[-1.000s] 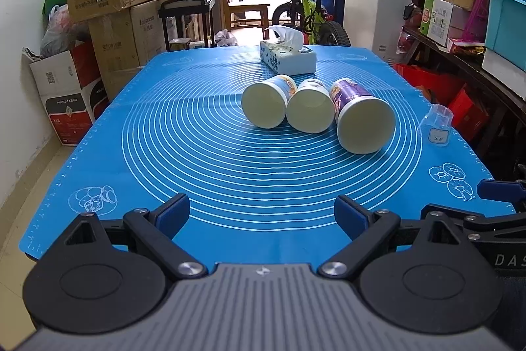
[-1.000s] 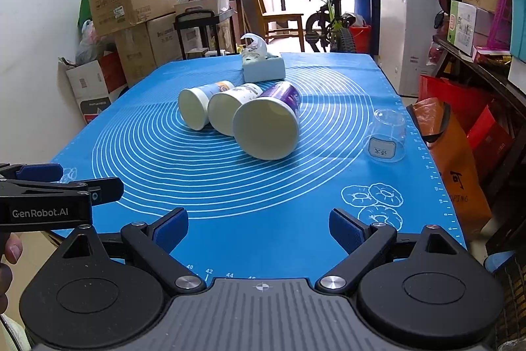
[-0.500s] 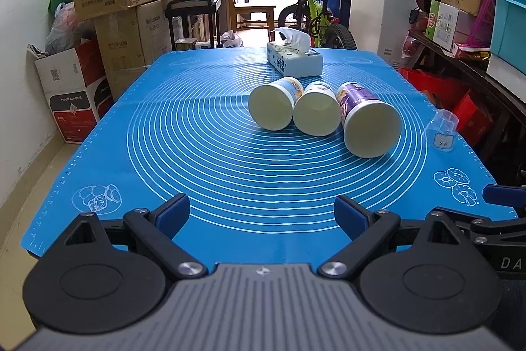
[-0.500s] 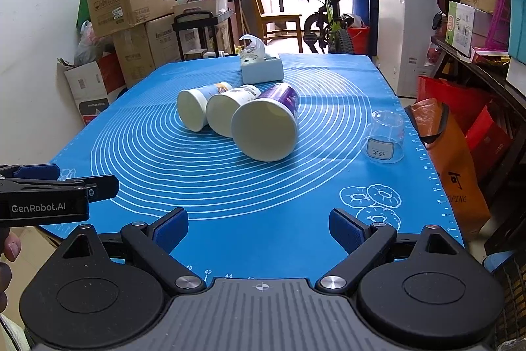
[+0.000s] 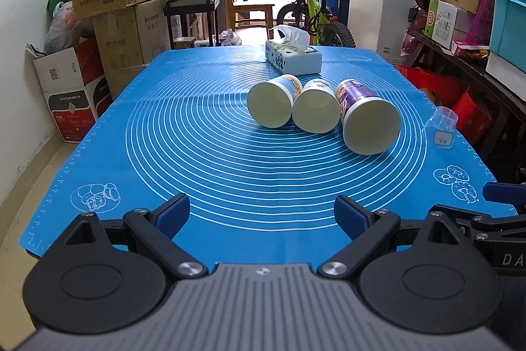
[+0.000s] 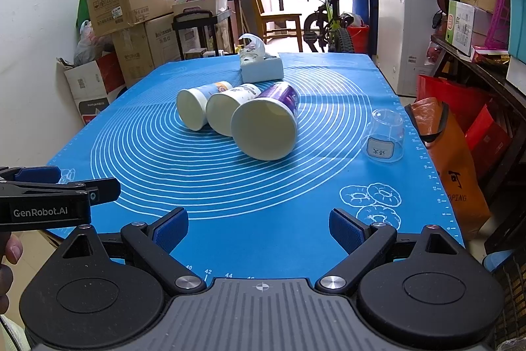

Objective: Flip cup upside down

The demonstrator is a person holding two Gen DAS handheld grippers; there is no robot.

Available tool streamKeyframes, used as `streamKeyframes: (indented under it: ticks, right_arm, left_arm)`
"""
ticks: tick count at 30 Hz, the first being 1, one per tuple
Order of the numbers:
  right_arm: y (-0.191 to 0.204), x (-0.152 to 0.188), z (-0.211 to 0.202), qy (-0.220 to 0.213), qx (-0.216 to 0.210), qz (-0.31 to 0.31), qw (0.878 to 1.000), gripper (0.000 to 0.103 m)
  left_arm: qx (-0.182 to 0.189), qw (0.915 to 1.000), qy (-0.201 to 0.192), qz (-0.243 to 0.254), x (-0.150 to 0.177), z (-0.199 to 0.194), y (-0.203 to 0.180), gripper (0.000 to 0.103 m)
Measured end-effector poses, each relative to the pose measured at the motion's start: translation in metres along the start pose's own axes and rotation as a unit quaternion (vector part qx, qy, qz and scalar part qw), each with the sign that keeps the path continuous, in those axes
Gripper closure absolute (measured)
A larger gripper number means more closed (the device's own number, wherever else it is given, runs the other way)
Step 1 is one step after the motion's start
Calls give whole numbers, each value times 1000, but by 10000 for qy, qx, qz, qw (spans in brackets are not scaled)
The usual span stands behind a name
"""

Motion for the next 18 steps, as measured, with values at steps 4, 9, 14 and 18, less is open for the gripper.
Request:
streamKeyframes:
  ticks: [4, 9, 14, 18]
  right_arm:
    - [1, 0, 1, 19, 20, 0, 10000, 10]
    - [1, 0, 1, 14, 18, -1, 10000, 10]
    - [1, 0, 1, 11, 20, -4, 10000, 10]
    - [1, 0, 1, 14, 20, -3, 10000, 11]
  left_arm:
    - [-6, 10000, -2, -3, 0, 0, 1, 9]
    - [-5, 10000, -3, -2, 0, 0, 1, 9]
    - [-6, 10000, -1, -4, 0, 0, 1, 9]
    - [-8, 10000, -2, -2, 0, 0, 1, 9]
Point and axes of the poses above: each gripper's, at about its wrist camera, not at the fingertips, and z roughly the way its jaws point, y to its left, x to its underside, the point moved 1 cm from there along z, roughly the way its jaws point, and after that the axes turned 12 degrees about z, right-handed, at the moved point
